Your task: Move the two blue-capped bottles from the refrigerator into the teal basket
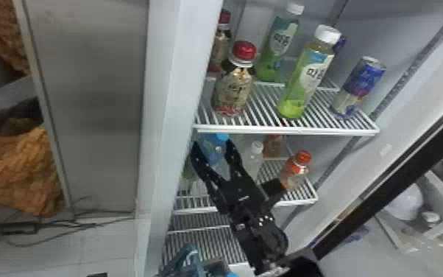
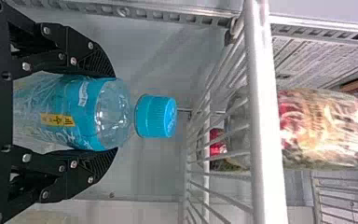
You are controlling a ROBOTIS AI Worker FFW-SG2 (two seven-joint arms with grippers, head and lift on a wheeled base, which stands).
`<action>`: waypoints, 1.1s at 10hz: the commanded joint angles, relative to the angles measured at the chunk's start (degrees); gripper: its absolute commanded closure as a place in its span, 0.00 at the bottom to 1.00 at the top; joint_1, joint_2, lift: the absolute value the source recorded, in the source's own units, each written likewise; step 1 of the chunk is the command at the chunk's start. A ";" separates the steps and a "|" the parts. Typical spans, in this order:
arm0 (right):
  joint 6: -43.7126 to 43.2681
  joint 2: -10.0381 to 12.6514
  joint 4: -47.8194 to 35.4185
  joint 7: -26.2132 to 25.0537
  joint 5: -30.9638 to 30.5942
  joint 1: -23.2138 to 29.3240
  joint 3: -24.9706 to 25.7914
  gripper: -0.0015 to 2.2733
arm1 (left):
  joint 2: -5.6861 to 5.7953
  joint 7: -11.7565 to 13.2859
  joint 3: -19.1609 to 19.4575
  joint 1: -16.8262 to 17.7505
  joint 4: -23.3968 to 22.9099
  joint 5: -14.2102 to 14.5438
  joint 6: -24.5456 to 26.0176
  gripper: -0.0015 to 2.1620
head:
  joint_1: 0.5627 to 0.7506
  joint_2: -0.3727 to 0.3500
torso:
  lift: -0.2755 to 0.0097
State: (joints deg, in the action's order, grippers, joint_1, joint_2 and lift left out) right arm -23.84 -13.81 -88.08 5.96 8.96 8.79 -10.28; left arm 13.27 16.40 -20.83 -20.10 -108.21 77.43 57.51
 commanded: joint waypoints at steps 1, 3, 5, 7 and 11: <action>1.34 -0.16 -5.22 0.54 0.00 4.14 1.66 0.28 | 0.00 0.03 0.09 0.00 0.00 0.00 0.00 0.51 | 0.70 0.03 | 0.43; 2.33 -0.25 -10.15 1.86 -0.08 8.64 3.51 0.28 | -0.09 0.03 0.18 -0.14 0.00 -0.09 -0.14 0.51 | 0.70 0.03 | 0.43; 4.72 -0.16 -15.63 3.27 -0.08 13.84 5.79 0.28 | -0.09 0.03 0.26 -0.42 0.00 -0.09 -0.14 0.51 | 0.70 0.03 | 0.43; 6.54 -0.16 -21.82 4.94 0.62 18.91 7.55 0.28 | -0.09 0.03 0.35 -0.42 0.00 -0.09 -0.14 0.51 | 0.70 0.03 | 0.43; 12.45 1.07 -31.80 8.45 0.62 28.33 12.39 0.28 | -0.26 0.03 0.70 -0.71 0.00 -0.18 -0.28 0.51 | 0.70 0.03 | 0.43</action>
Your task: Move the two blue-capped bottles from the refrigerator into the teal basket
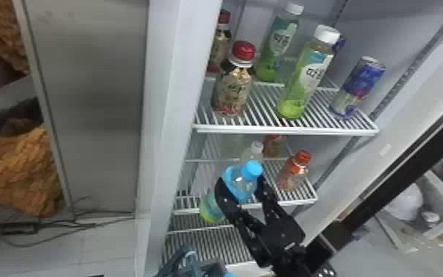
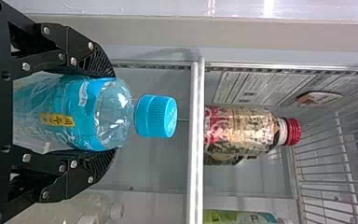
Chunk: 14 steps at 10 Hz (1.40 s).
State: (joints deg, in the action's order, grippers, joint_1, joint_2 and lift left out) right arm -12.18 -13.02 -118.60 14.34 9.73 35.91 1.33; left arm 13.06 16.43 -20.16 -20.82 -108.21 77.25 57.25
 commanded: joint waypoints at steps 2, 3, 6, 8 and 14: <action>4.16 0.45 -6.34 1.05 0.03 5.01 2.45 0.28 | -0.05 0.00 0.12 -0.27 0.00 -0.08 -0.02 0.51 | 0.70 0.03 | 0.43; 5.15 0.80 -8.87 1.92 0.29 6.84 3.42 0.28 | -0.05 0.00 0.03 -0.27 0.00 -0.08 -0.02 0.51 | 0.70 0.03 | 0.43; 12.32 0.98 -16.19 4.74 1.43 12.04 5.88 0.28 | 0.03 0.00 0.30 -0.55 0.00 -0.08 -0.02 0.51 | 0.70 0.03 | 0.43; 18.23 0.36 -19.98 6.67 1.43 14.57 7.38 0.29 | 0.03 0.00 0.30 -0.55 0.00 -0.08 -0.02 0.51 | 0.70 0.03 | 0.43; 30.88 -0.78 -24.20 10.71 1.26 18.37 10.19 0.29 | 0.03 0.00 0.38 -0.69 0.00 -0.08 -0.02 0.51 | 0.70 0.03 | 0.43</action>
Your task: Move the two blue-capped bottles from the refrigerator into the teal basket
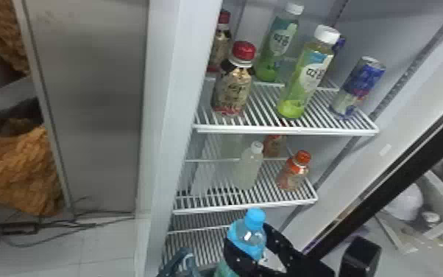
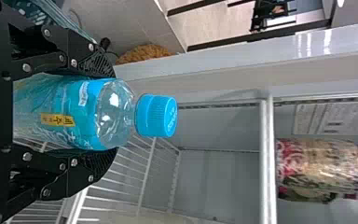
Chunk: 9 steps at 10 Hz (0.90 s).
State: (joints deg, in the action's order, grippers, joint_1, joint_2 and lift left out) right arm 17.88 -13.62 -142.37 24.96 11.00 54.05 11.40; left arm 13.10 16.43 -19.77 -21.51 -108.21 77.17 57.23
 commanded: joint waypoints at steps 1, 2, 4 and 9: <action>2.23 -0.45 -1.56 0.26 0.08 0.93 0.20 0.29 | 0.00 0.00 0.08 0.00 0.00 0.00 0.00 0.51 | 0.70 0.03 | 0.43; 3.49 -0.45 -2.40 0.79 0.08 1.50 0.55 0.29 | 0.00 0.00 0.08 -0.14 0.00 0.00 0.00 0.51 | 0.70 0.03 | 0.43; 4.76 -0.45 -4.51 1.31 0.25 2.20 0.55 0.30 | 0.00 0.00 0.17 -0.14 0.00 0.00 0.00 0.51 | 0.70 0.03 | 0.43; 8.98 -0.45 -10.27 1.49 1.22 4.87 0.11 0.30 | 0.00 0.00 0.26 -0.14 0.00 0.00 0.00 0.51 | 0.70 0.03 | 0.43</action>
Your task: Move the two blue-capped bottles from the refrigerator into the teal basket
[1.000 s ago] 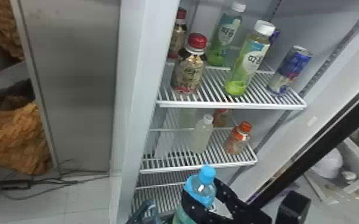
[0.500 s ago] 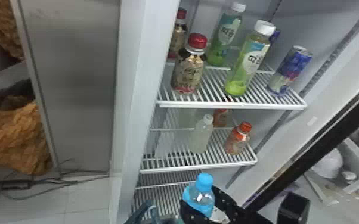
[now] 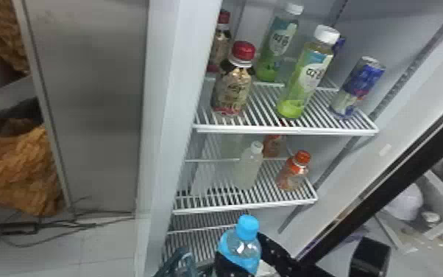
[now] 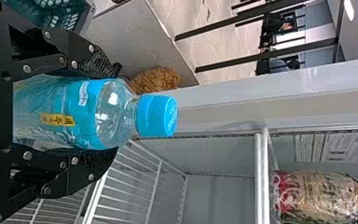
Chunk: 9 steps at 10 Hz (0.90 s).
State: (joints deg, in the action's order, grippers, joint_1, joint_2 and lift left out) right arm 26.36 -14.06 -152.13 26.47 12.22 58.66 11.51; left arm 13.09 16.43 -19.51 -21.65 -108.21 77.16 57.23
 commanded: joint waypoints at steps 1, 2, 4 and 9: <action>1.20 0.00 -1.22 0.25 0.09 0.97 -0.09 0.30 | 0.00 0.01 0.00 0.00 0.00 -0.08 0.00 0.51 | 0.70 0.03 | 0.43; 2.18 -0.18 -1.22 0.25 0.09 0.97 -0.35 0.30 | 0.00 0.01 0.09 0.00 0.00 0.00 0.00 0.51 | 0.70 0.03 | 0.43; 4.01 -0.27 -1.22 0.25 0.18 0.97 -0.35 0.30 | 0.09 0.01 0.09 0.00 0.00 0.00 0.00 0.51 | 0.70 0.03 | 0.43; 7.38 -0.44 -0.09 0.34 0.18 0.54 -0.26 0.29 | 0.00 0.01 0.09 -0.28 0.00 -0.08 0.00 0.51 | 0.70 0.03 | 0.43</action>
State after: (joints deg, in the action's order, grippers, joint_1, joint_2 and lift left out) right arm 33.44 -14.50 -152.48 26.81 12.37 59.36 11.27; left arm 13.10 16.43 -19.36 -21.93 -108.21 77.10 57.23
